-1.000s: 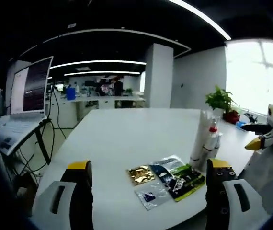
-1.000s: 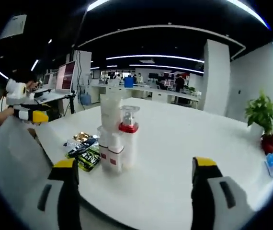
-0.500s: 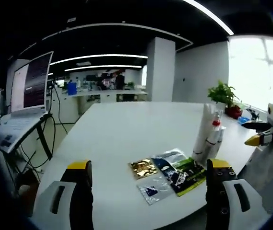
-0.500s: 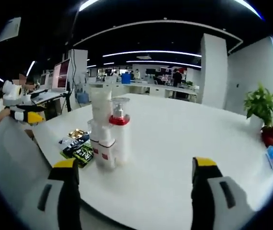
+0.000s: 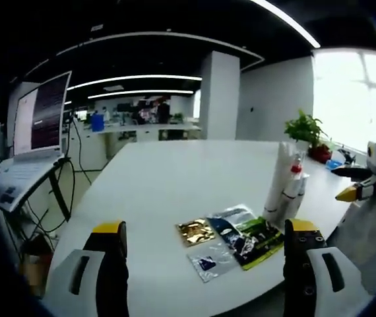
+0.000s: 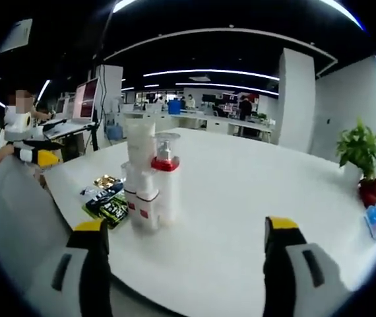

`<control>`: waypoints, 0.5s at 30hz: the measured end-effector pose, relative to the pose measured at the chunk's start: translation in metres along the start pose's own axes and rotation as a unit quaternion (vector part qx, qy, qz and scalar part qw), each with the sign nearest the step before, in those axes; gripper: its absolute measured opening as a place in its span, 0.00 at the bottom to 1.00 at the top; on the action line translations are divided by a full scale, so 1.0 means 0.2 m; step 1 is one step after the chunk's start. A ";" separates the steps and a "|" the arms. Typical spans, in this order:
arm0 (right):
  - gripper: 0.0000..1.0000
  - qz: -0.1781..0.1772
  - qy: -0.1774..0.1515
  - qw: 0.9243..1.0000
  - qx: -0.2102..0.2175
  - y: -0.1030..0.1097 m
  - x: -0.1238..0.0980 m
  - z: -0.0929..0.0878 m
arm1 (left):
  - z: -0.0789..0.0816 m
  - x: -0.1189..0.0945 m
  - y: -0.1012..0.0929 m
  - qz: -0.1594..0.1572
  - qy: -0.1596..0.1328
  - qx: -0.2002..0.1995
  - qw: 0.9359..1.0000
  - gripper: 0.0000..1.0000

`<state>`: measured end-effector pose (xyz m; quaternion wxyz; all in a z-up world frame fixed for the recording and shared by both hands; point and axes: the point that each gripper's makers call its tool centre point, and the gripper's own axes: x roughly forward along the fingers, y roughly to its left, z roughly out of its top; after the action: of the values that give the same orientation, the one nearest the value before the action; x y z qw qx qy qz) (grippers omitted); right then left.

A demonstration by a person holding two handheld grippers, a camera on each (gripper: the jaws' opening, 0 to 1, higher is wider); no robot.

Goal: Arrange the skincare products in the storage area until every visible bottle or jar stands upright without overlapping.

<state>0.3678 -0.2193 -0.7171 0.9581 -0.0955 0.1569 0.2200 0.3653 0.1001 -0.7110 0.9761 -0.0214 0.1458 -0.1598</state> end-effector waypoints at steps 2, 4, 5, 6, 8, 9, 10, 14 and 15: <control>0.99 0.002 0.006 1.000 -0.002 0.00 0.00 -0.01 | 0.00 0.00 0.00 0.001 -0.002 -0.001 1.000 0.97; 0.99 0.005 0.010 1.000 -0.004 0.01 0.00 -0.02 | 0.00 0.00 0.01 0.003 -0.003 -0.001 1.000 0.97; 0.99 0.005 0.012 1.000 -0.004 0.01 0.00 -0.02 | 0.00 0.00 0.01 0.004 -0.003 -0.002 1.000 0.97; 0.99 0.007 0.013 1.000 -0.004 0.01 0.01 -0.02 | 0.00 0.00 0.02 0.007 -0.003 -0.002 1.000 0.97; 0.99 0.008 0.013 1.000 -0.005 0.01 0.01 -0.02 | 0.00 0.00 0.02 0.010 -0.003 -0.004 1.000 0.97; 0.99 0.008 0.014 1.000 -0.006 0.02 0.01 -0.02 | 0.00 0.00 0.02 0.009 -0.004 -0.004 1.000 0.97; 0.99 0.010 0.015 1.000 -0.005 0.02 0.01 -0.02 | 0.00 0.00 0.03 0.010 -0.003 -0.004 1.000 0.97; 0.99 0.011 0.017 1.000 -0.007 0.02 0.01 -0.02 | -0.01 0.00 0.03 0.009 -0.001 -0.004 1.000 0.97; 0.99 0.012 0.019 1.000 -0.008 0.03 0.01 -0.03 | -0.01 0.00 0.03 0.008 0.000 -0.003 1.000 0.97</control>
<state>0.3653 -0.2156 -0.7230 0.9514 -0.1058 0.1739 0.2309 0.3659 0.1051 -0.7127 0.9774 -0.0234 0.1461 -0.1512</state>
